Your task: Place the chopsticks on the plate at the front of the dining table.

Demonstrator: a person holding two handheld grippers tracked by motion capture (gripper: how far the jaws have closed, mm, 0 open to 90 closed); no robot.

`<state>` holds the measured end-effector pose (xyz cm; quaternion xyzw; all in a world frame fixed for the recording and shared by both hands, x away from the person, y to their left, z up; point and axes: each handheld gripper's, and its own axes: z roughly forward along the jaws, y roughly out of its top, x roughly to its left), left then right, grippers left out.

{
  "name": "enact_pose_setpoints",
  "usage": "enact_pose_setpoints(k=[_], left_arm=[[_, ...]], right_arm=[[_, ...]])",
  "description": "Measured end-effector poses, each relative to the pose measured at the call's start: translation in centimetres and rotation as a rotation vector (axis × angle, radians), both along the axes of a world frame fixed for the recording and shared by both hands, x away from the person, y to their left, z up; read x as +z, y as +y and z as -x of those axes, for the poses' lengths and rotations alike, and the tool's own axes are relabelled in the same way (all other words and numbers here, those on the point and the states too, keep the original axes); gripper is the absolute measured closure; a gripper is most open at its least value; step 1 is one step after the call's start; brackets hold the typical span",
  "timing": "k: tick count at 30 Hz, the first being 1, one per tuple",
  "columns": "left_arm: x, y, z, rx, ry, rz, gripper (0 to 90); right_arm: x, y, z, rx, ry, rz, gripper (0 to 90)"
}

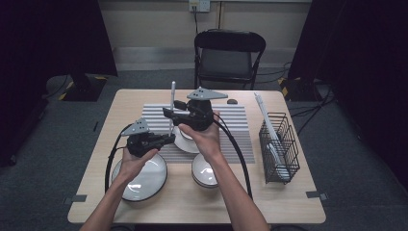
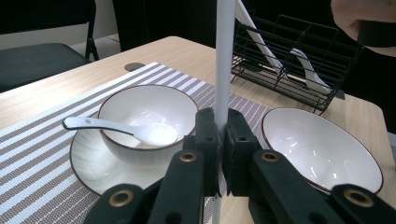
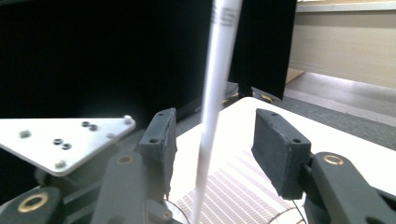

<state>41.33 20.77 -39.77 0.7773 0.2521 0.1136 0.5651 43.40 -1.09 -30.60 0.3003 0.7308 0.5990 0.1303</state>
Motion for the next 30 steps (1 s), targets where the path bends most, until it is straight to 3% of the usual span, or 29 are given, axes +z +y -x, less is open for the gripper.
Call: enact_pose_setpoints(k=[19, 30], left_arm=[[0.1, -0.3, 0.3, -0.019, -0.005, -0.01, 86.2], [0.1, -0.2, 0.3, -0.008, -0.005, -0.015, 86.1]], right_arm=[[-1.1, -1.2, -0.4, -0.05, 0.0, 0.059, 48.3], [-1.7, -2.3, -0.7, -0.073, 0.015, 0.056, 46.5]])
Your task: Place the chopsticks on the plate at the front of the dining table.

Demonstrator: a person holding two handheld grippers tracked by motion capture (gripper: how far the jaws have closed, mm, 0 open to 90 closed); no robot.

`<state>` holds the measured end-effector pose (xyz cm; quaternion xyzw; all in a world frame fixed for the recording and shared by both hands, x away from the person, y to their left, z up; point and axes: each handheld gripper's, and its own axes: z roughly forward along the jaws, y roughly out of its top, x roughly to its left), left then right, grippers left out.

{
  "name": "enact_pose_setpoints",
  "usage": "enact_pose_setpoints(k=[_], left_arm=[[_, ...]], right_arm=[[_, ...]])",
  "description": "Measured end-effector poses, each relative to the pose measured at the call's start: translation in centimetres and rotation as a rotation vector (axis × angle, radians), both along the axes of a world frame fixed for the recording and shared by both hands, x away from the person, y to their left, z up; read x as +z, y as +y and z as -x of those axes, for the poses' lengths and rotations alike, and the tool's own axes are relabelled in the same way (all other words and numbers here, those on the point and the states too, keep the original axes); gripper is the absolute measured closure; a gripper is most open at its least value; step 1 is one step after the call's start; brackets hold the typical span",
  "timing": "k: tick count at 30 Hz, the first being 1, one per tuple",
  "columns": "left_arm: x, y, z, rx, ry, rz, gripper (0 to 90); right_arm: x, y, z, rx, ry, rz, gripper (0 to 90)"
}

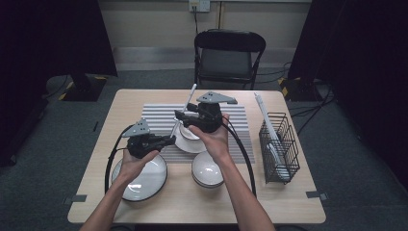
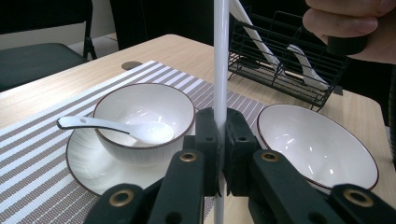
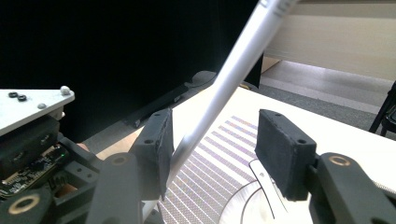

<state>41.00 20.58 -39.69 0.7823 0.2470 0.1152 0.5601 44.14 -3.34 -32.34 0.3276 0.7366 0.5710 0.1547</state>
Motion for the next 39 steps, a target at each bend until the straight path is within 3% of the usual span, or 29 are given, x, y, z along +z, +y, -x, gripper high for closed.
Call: enact_pose_setpoints(k=[18, 39], left_arm=[[-0.3, -0.2, -0.1, 0.0, 0.007, -0.027, 86.1], [-0.9, 0.3, -0.3, -0.001, 0.01, -0.003, 86.1]], right_arm=[[-1.5, -1.2, -0.2, -0.039, 0.011, 0.035, 46.0], [-2.4, -1.5, -0.3, -0.053, 0.024, 0.048, 45.8]])
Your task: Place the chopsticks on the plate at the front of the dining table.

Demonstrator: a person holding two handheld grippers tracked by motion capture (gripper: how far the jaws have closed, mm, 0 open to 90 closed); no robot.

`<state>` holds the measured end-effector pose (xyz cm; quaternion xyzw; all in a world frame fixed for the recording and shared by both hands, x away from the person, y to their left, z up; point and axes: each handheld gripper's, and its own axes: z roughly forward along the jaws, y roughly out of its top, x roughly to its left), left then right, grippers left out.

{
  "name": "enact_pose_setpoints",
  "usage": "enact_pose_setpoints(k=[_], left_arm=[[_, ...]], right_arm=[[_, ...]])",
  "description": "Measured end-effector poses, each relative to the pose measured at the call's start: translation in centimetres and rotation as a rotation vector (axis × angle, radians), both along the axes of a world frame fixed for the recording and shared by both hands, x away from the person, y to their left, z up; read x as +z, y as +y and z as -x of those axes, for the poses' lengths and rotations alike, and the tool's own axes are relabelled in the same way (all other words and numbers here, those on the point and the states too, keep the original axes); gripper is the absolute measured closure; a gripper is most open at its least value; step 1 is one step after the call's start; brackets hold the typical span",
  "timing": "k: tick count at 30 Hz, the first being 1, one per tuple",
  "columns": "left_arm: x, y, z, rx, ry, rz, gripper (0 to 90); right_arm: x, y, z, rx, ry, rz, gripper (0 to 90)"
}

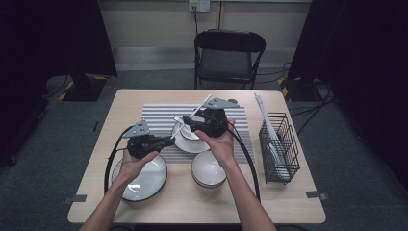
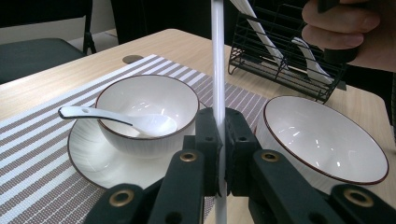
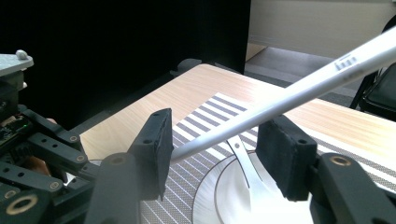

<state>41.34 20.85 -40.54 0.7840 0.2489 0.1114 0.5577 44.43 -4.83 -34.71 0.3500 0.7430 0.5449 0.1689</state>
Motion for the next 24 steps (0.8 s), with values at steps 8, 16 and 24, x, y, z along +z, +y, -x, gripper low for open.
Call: enact_pose_setpoints(k=[8, 16, 24], left_arm=[[-0.04, 0.16, -0.01, 0.014, 0.003, 0.013, 86.0], [-0.14, 0.27, -0.1, 0.022, -0.006, 0.002, 86.1], [-0.16, 0.45, -0.1, 0.028, -0.009, -0.004, 86.0]], right_arm=[[-0.31, 0.08, -0.02, 0.003, 0.017, -0.009, 47.2], [-0.4, 0.03, -0.03, -0.007, 0.016, -0.001, 45.1], [-0.39, 0.01, 0.15, -0.007, 0.006, -0.002, 42.4]])
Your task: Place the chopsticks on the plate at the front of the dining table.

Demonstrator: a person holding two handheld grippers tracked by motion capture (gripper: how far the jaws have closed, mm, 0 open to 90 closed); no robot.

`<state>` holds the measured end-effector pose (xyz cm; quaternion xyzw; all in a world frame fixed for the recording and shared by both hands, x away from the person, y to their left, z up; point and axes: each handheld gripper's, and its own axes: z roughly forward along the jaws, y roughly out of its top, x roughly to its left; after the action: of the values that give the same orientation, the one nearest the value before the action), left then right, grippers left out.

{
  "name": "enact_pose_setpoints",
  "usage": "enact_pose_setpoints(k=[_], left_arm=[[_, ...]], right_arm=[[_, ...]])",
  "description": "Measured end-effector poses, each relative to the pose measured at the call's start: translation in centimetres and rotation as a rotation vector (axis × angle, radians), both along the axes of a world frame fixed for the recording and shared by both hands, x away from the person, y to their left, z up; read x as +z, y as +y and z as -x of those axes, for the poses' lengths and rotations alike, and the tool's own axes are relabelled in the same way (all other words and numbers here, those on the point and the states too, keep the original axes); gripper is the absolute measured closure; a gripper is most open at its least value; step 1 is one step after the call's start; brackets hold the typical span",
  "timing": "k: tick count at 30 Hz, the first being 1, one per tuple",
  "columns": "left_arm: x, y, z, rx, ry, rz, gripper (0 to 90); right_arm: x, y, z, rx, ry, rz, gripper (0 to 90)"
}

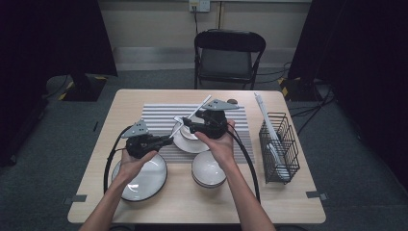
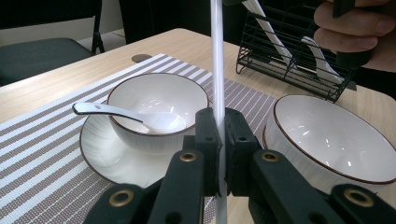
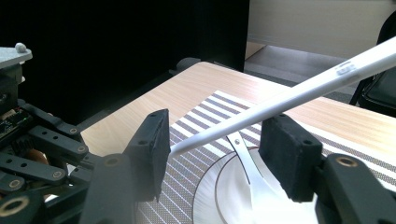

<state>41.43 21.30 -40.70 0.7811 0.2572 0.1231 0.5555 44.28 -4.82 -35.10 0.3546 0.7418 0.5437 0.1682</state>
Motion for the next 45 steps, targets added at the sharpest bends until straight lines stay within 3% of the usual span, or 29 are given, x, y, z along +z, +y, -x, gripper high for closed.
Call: enact_pose_setpoints(k=[21, 25, 27, 36, 45], left_arm=[[-0.5, 0.9, -0.5, 0.017, 0.006, 0.002, 86.0], [-0.7, 1.2, -0.7, 0.026, 0.015, -0.014, 86.0], [-0.8, 1.3, -0.7, 0.031, 0.024, -0.004, 86.0], [-1.3, 2.1, -1.3, 0.056, 0.044, -0.007, 86.0], [-1.3, 2.8, -1.6, 0.079, 0.05, 0.0, 86.0]], right_arm=[[-1.3, -2.6, 0.1, -0.041, 0.032, 0.014, 33.2], [-2.0, -3.1, 0.2, -0.052, 0.041, 0.03, 32.4], [-2.3, -3.4, 0.3, -0.064, 0.044, 0.046, 31.8], [-3.9, -5.4, 0.4, -0.106, 0.098, 0.03, 26.4], [-5.1, -6.8, 0.6, -0.151, 0.116, 0.066, 25.4]])
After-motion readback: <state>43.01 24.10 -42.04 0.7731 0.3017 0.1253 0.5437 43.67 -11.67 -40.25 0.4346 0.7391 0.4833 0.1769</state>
